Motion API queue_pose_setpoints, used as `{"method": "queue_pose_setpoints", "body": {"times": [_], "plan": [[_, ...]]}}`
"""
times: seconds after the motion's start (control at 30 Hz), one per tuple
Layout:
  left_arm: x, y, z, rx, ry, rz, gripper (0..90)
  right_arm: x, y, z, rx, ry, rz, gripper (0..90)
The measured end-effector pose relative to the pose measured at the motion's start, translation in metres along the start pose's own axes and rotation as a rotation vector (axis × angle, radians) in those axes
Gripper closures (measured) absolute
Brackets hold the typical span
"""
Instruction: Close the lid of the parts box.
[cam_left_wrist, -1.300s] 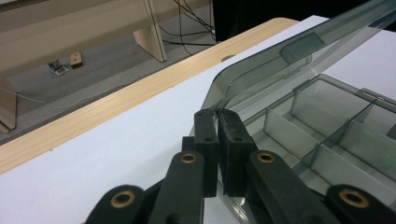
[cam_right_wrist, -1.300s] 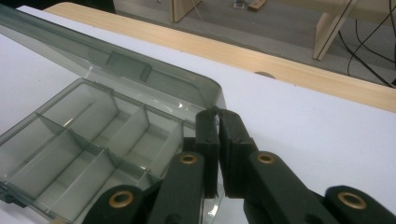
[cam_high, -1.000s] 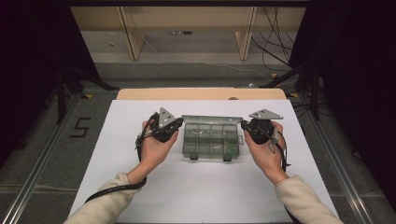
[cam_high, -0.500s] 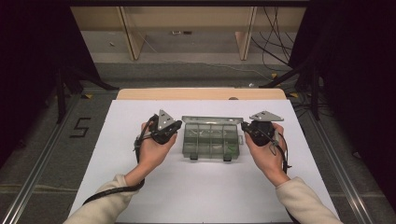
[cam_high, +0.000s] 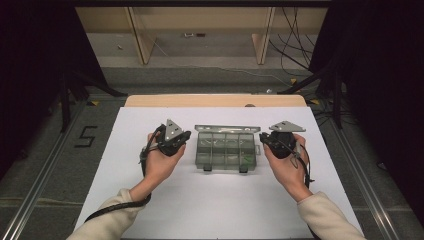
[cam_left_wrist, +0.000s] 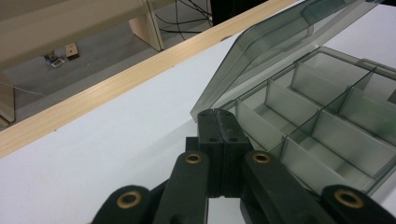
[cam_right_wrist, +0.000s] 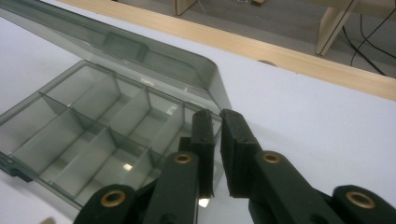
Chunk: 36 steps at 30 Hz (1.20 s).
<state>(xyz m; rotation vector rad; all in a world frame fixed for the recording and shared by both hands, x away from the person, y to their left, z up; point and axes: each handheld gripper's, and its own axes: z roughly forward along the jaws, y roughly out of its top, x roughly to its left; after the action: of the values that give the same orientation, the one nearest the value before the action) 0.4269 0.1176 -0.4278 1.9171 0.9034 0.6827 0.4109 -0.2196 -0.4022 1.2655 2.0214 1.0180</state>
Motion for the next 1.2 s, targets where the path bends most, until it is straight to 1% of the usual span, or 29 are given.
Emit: {"method": "queue_pose_setpoints", "body": {"times": [0.03, 0.07, 0.13, 0.17, 0.2, 0.23, 0.27, 0.33, 0.37, 0.4, 0.47, 0.5, 0.57, 0.6, 0.67, 0.7, 0.73, 0.77, 0.8, 0.83, 0.87, 0.93, 0.97, 1.0, 1.03, 1.07, 1.13, 1.17, 1.2], "plan": [[0.000, -0.001, 0.000, 0.001, -0.002, -0.010, 89.6, -0.002, -0.001, -0.001, 0.002, -0.002, 0.006, 83.2], [0.001, -0.001, -0.002, 0.014, -0.001, 0.012, 89.7, -0.004, -0.002, -0.001, 0.001, -0.008, 0.009, 82.6], [0.001, -0.002, -0.002, 0.005, -0.002, -0.005, 89.6, -0.008, -0.004, -0.002, 0.004, -0.007, 0.023, 80.3], [0.001, -0.002, -0.003, 0.006, -0.002, -0.008, 89.2, -0.011, -0.005, -0.002, -0.003, -0.014, 0.018, 78.7], [0.002, -0.003, -0.004, 0.005, 0.003, 0.001, 88.5, -0.012, -0.006, -0.002, -0.005, -0.022, 0.033, 76.9], [0.002, -0.003, -0.004, 0.004, -0.004, -0.005, 87.4, -0.015, -0.007, -0.002, 0.002, -0.024, 0.031, 75.7], [0.003, -0.004, -0.005, 0.006, 0.001, 0.001, 85.8, -0.017, -0.007, -0.001, 0.002, -0.029, 0.044, 74.0], [0.004, -0.004, -0.006, 0.001, 0.005, 0.000, 81.3, -0.022, -0.008, 0.001, -0.001, -0.032, 0.050, 70.0], [0.005, -0.004, -0.006, 0.003, 0.018, 0.004, 78.0, -0.024, -0.008, 0.001, 0.003, -0.038, 0.043, 67.8], [0.006, -0.004, -0.006, -0.002, 0.023, 0.003, 74.4, -0.026, -0.009, 0.003, 0.005, -0.034, 0.056, 65.4], [0.009, -0.004, -0.006, -0.002, 0.041, -0.007, 67.3, -0.029, -0.010, 0.006, 0.002, -0.026, 0.064, 61.6], [0.011, -0.003, -0.006, -0.002, 0.046, -0.019, 64.9, -0.030, -0.010, 0.006, 0.012, -0.027, 0.069, 60.9], [0.014, -0.001, -0.006, 0.010, 0.051, -0.019, 60.3, -0.033, -0.009, 0.008, 0.011, -0.019, 0.079, 59.2], [0.015, -0.001, -0.006, 0.008, 0.052, -0.026, 58.8, -0.034, -0.008, 0.007, 0.018, -0.021, 0.074, 59.1], [0.018, 0.001, -0.005, 0.031, 0.053, -0.025, 55.7, -0.036, -0.005, 0.008, 0.007, -0.019, 0.084, 58.6], [0.018, 0.001, -0.004, 0.023, 0.056, -0.041, 54.4, -0.037, -0.004, 0.007, 0.018, -0.016, 0.086, 58.7], [0.019, 0.002, -0.003, 0.031, 0.062, -0.035, 52.8, -0.038, -0.002, 0.006, 0.013, -0.012, 0.092, 58.7], [0.020, 0.004, -0.002, 0.031, 0.062, -0.048, 51.7, -0.040, 0.000, 0.006, 0.007, -0.012, 0.085, 59.8], [0.021, 0.005, -0.002, 0.036, 0.064, -0.045, 52.2, -0.040, 0.003, 0.006, -0.002, -0.008, 0.098, 63.2], [0.022, 0.006, -0.002, 0.038, 0.056, -0.036, 54.8, -0.040, 0.006, 0.005, -0.011, -0.005, 0.103, 65.8], [0.021, 0.007, -0.001, 0.028, 0.052, -0.044, 58.0, -0.039, 0.008, 0.004, -0.013, 0.003, 0.106, 67.1], [0.021, 0.010, -0.001, 0.027, 0.046, -0.039, 61.9, -0.038, 0.012, 0.004, -0.014, 0.018, 0.103, 70.1], [0.020, 0.012, 0.000, 0.021, 0.043, -0.045, 64.4, -0.036, 0.015, 0.005, -0.021, 0.019, 0.108, 72.5], [0.020, 0.014, 0.000, 0.021, 0.034, -0.054, 67.5, -0.035, 0.017, 0.005, -0.016, 0.028, 0.104, 74.4], [0.020, 0.016, 0.000, 0.017, 0.026, -0.056, 71.4, -0.034, 0.018, 0.005, -0.018, 0.045, 0.113, 77.0], [0.020, 0.018, -0.001, 0.026, 0.015, -0.048, 75.9, -0.032, 0.020, 0.005, -0.017, 0.043, 0.115, 79.8], [0.019, 0.021, -0.001, 0.002, 0.001, -0.067, 87.2, -0.030, 0.024, 0.004, 0.002, 0.055, 0.099, 85.4], [0.018, 0.024, -0.002, -0.001, -0.011, -0.073, 89.8, -0.028, 0.025, 0.005, -0.011, 0.054, 0.096, 87.8], [0.017, 0.025, -0.001, -0.003, -0.026, -0.080, 90.0, -0.027, 0.027, 0.005, -0.011, 0.063, 0.086, 89.8]]}}
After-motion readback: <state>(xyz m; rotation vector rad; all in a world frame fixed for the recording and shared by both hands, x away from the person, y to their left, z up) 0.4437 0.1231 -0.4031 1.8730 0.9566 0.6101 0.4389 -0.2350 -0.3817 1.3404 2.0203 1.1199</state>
